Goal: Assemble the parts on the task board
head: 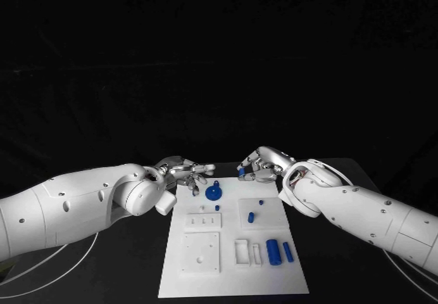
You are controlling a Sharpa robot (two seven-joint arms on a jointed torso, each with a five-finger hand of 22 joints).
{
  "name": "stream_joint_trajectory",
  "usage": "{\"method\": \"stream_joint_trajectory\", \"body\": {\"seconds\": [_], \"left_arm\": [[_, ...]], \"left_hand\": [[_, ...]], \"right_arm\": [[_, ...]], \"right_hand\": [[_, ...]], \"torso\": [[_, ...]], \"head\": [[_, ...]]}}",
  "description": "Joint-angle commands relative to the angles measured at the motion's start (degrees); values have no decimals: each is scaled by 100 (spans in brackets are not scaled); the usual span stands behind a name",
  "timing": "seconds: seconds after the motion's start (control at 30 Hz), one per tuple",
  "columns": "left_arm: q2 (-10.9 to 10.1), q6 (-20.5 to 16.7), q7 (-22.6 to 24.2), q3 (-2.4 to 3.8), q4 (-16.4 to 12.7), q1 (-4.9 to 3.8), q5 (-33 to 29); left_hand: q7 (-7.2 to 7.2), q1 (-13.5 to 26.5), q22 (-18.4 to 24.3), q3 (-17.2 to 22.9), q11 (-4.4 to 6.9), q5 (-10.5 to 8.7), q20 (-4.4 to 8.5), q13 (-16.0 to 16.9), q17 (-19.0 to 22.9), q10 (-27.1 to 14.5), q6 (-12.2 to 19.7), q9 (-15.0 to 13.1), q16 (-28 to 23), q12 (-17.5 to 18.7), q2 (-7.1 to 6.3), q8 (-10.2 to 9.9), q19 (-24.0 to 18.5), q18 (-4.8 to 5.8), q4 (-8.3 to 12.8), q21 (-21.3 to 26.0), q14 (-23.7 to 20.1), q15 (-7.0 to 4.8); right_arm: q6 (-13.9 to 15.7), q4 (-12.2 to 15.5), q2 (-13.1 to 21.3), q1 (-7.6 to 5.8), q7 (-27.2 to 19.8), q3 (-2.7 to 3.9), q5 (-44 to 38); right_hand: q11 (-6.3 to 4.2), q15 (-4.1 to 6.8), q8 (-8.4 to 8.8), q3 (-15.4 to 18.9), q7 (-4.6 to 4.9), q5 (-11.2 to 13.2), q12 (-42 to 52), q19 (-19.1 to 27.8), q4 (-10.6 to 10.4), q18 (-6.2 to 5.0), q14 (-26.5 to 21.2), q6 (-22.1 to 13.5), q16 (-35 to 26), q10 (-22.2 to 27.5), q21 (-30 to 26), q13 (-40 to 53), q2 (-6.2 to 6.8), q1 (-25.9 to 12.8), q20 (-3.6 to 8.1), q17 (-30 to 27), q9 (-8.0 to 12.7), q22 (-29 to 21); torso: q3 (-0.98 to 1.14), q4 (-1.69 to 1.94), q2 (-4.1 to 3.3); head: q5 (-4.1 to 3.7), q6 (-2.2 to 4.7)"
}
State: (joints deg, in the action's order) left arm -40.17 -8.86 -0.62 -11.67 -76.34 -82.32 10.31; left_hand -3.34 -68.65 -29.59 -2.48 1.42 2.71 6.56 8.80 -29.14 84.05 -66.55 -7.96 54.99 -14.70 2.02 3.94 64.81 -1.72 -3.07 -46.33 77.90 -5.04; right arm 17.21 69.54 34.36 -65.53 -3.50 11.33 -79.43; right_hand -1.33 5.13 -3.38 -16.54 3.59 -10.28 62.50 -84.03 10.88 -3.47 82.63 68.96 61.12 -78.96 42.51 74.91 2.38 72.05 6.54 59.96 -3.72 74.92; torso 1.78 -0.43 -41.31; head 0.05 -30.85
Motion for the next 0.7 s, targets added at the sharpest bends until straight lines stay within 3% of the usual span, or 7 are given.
{"method": "stream_joint_trajectory", "body": {"seconds": [0.03, 0.17, 0.23, 0.33, 0.53, 0.7], "left_arm": [[82, 284, -609, 4, 36, -15, 325], [191, 304, -839, -1, 94, -17, 489], [246, 275, -950, -4, 123, -18, 590], [309, 221, -1103, -7, 149, -18, 752], [406, 144, -1278, -9, 182, -18, 937], [480, 86, -1370, -10, 209, -16, 1068]], "left_hand": [[22, 92, -166, 94, 44, 17, 5, 112, 35, 190, -61, -230, 36, -62, -49, -8, -135, -8, -49, -146, 16, -28], [76, 297, -277, 244, 56, 31, -4, 190, 85, 211, -130, -724, 69, -5, -178, -11, -184, -29, -138, -195, 17, -31], [84, 399, -319, 384, 63, 58, -4, 246, 111, 201, -119, -1039, 89, -9, -306, -6, -191, -32, -199, -201, 9, -34], [107, 537, -421, 722, 64, 113, -6, 397, 186, 171, -9, -1955, 141, -6, -542, -14, -209, -35, -369, -189, -11, -34], [107, 610, -521, 907, 42, 50, -28, 503, 274, 74, 132, -2683, 163, 17, -853, -17, -226, -40, -761, -110, -60, -14], [95, 612, -559, 902, 23, 37, -37, 509, 297, 25, 168, -2796, 168, 39, -905, -23, -236, -39, -835, -73, -84, -1]], "right_arm": [[92, 69, -82, 24, 347, -11, -284], [112, 111, -203, 35, 440, -38, -329], [110, 126, -265, 38, 509, -55, -383], [78, 149, -351, 41, 624, -90, -430], [-41, 203, -485, 48, 795, -156, -443], [-135, 264, -547, 63, 885, -209, -445]], "right_hand": [[-5, 11, -20, 4, 4, -24, 11, -320, -29, -87, 39, 31, 7, -34, 22, 134, 36, 8, -12, 2, -8, 392], [-6, 13, -20, 10, 3, -39, 11, -321, -39, -88, 37, 30, 0, -34, 28, 135, 39, 4, -9, -2, -8, 391], [-10, 16, -20, 8, 4, -68, 14, -323, -42, -90, 39, 30, 7, -35, 42, 138, 38, 11, -5, 6, -8, 390], [-10, 19, -19, 0, 5, -77, 11, -322, -45, -92, 37, 25, 2, -32, 36, 138, 39, 12, -2, 4, -7, 385], [-13, 30, -19, -27, 9, -81, -19, -319, -78, -108, 24, -1, -35, -12, 30, 130, 45, -1, 10, -19, -7, 367], [-16, 28, -20, -47, 9, -107, -22, -321, -81, -113, 25, -1, -51, -7, 39, 131, 43, 9, 6, -28, -8, 361]], "torso": [[-16, -2, 54], [-20, -12, 69], [-19, -17, 66], [-20, -15, 54], [-14, 2, 43], [-21, 5, 41]], "head": [[-12, -39], [-9, -63], [-13, -68], [-15, -65], [-13, -65], [-17, -55]]}}
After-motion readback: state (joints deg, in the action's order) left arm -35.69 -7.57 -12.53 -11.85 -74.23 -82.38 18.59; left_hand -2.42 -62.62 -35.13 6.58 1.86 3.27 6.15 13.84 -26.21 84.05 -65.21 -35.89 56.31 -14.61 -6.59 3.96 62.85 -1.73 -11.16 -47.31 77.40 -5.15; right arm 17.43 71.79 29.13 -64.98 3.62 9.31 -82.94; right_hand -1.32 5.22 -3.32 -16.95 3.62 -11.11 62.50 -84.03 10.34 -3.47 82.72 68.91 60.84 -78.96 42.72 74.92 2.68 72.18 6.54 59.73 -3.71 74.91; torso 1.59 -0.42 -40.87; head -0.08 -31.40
